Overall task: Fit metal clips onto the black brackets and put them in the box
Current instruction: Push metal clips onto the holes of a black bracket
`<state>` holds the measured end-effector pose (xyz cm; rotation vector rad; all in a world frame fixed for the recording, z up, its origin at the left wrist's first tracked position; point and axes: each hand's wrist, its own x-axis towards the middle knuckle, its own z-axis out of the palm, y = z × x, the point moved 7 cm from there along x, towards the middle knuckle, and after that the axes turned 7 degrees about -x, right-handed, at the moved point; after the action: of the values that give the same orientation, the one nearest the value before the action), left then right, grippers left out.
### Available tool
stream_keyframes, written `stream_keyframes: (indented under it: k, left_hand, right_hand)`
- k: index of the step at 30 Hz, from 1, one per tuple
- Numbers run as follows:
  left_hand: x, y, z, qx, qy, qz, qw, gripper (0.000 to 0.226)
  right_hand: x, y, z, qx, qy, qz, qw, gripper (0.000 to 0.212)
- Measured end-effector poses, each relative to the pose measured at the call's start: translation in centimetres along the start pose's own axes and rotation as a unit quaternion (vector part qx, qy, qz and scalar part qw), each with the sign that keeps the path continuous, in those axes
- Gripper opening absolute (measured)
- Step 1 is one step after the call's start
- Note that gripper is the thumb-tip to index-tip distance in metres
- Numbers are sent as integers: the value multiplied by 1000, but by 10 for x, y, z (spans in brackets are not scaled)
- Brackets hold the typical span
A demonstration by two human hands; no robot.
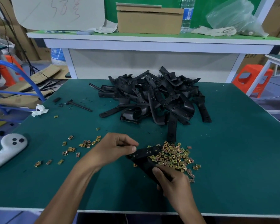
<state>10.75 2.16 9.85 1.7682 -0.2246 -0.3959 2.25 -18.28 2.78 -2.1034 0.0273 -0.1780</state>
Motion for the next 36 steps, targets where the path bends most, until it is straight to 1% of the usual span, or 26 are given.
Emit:
stream_keyframes:
  k: [3,5,8,10,12,16,18,24,26,27,28,30,31,33,36]
  left_hand:
    - [-4,-9,1,-33,13,-26,999,10]
    - [-6,-9,1,-37,20,-14,999,11]
    - [-9,-4,1,-55,30,14,998,15]
    - [-11,1,2,-51,26,29,998,19]
    - [-11,5,3,-40,24,39,998,21]
    - [-12,8,2,-16,53,49,997,16]
    - [-12,8,1,-7,49,50,997,15]
    - [-10,14,-2,66,18,59,996,18]
    - [-11,13,-1,80,16,61,995,18]
    - [-13,12,0,104,14,64,992,20]
    - [-14,10,3,147,16,71,987,27]
    - [-18,9,10,232,54,102,966,41]
    - [-19,12,13,248,85,124,957,41]
    - [-19,15,19,239,128,159,949,34]
    - [-12,19,27,236,126,183,946,29]
  right_hand:
    - [-1,-1,1,3,-2,-4,1000,16]
    - [0,0,1,3,-5,2,1000,12]
    - [0,-1,-1,27,-1,13,1000,15]
    - [-1,-2,-1,55,0,21,998,13]
    - [-2,-3,-1,62,-1,21,998,17]
    - [-2,-3,0,50,-1,15,999,12]
    - [-2,-1,0,65,-6,27,997,12]
    - [-2,4,2,92,-14,44,995,31]
    - [-1,5,1,91,-11,44,995,29]
    - [0,6,1,88,-9,44,995,25]
    - [0,7,1,84,-6,44,995,19]
    - [1,8,1,73,-1,43,996,11]
    - [1,9,1,69,3,44,997,11]
    - [1,11,1,69,9,49,996,13]
    - [1,13,0,84,25,54,995,24]
